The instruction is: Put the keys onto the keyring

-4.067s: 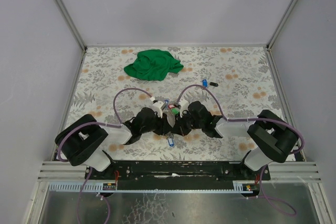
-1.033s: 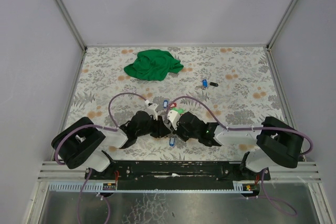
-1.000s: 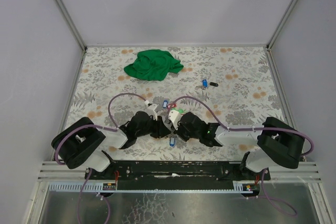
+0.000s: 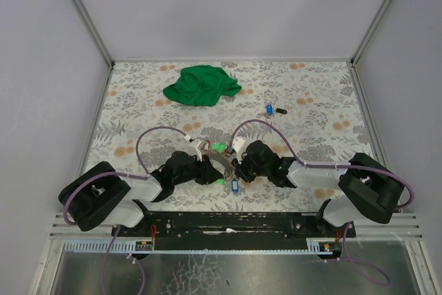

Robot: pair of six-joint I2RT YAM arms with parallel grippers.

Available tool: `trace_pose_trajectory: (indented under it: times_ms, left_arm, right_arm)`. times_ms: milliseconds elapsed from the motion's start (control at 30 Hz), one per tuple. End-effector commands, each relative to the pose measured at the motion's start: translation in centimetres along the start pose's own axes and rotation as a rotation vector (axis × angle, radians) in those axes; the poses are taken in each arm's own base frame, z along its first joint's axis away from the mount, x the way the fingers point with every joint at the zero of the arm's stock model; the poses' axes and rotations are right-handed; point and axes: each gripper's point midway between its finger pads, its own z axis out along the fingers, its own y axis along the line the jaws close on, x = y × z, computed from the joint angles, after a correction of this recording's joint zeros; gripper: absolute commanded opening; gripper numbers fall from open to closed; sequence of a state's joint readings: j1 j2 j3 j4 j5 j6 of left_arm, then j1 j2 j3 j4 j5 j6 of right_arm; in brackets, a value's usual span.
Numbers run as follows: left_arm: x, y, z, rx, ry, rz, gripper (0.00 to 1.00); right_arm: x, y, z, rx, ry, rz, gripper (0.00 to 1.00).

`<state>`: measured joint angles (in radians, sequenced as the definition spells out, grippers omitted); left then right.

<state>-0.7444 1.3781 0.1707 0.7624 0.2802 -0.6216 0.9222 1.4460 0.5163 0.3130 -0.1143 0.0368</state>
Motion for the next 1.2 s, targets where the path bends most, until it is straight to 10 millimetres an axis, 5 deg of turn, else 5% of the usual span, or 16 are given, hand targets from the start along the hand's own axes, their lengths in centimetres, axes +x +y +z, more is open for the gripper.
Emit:
trace_pose_trajectory:
  times_ms: [0, 233, 1167]
  left_arm:
    - [-0.3, 0.8, 0.1, -0.045, 0.005, 0.049, 0.24]
    - [-0.3, 0.6, 0.2, -0.029, 0.005, 0.044, 0.24]
    - [0.0, 0.5, 0.2, -0.019, 0.013, 0.033, 0.24]
  right_arm:
    - [-2.1, 0.0, -0.8, 0.009, 0.046, 0.056, 0.26]
    - [-5.0, 0.7, -1.9, 0.020, 0.059, 0.075, 0.31]
    - [-2.9, 0.7, 1.7, 0.076, 0.207, -0.047, 0.31]
